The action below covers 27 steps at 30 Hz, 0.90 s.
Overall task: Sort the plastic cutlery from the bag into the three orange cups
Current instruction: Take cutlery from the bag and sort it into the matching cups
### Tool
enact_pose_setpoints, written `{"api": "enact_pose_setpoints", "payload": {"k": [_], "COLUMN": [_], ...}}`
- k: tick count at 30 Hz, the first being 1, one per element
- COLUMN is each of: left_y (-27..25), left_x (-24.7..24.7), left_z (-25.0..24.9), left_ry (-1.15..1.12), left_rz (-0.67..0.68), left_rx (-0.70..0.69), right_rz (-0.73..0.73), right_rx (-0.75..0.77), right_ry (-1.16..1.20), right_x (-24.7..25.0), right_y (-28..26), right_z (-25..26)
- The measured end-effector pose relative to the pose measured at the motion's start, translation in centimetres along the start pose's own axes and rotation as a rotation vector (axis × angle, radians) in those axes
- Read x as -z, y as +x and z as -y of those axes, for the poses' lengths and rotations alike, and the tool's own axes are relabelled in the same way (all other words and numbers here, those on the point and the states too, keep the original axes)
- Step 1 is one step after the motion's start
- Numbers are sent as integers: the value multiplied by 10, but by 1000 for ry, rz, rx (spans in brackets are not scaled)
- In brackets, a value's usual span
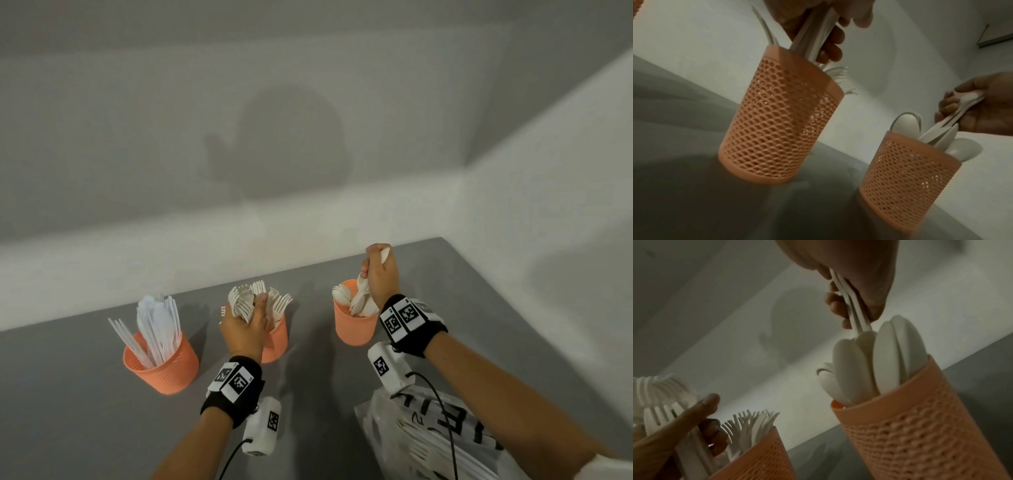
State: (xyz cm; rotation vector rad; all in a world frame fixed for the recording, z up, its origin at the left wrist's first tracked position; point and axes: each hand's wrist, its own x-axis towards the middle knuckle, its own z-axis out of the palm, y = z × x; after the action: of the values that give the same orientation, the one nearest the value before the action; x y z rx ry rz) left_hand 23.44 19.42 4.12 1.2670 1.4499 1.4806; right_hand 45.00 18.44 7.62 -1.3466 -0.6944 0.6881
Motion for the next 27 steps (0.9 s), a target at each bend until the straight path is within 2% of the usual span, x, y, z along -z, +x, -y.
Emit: {"api": "enact_pose_setpoints", "payload": {"k": [12, 14, 17, 21, 24, 26, 27], "left_y": [13, 14, 12, 18, 25, 23, 21], "left_x": [6, 6, 7, 6, 6, 4, 3], "left_z": [11, 12, 20, 19, 20, 16, 14], "left_ry": [159, 258, 531, 725, 756, 716, 685], "left_rz": [91, 110, 136, 91, 208, 313, 315], "left_rx": [-208, -315, -448, -460, -515, -419, -359], "right_rz": [-19, -5, 30, 8, 122, 216, 249], "right_rx": [252, 245, 259, 323, 304, 256, 212], "right_ry": [-426, -463, -592, -702, -849, -1015, -1089], "right_x": [1, 1, 0, 3, 2, 0, 0], "right_y": [0, 0, 0, 1, -1, -3, -5], "right_z": [-8, -10, -12, -6, -3, -8, -11]}}
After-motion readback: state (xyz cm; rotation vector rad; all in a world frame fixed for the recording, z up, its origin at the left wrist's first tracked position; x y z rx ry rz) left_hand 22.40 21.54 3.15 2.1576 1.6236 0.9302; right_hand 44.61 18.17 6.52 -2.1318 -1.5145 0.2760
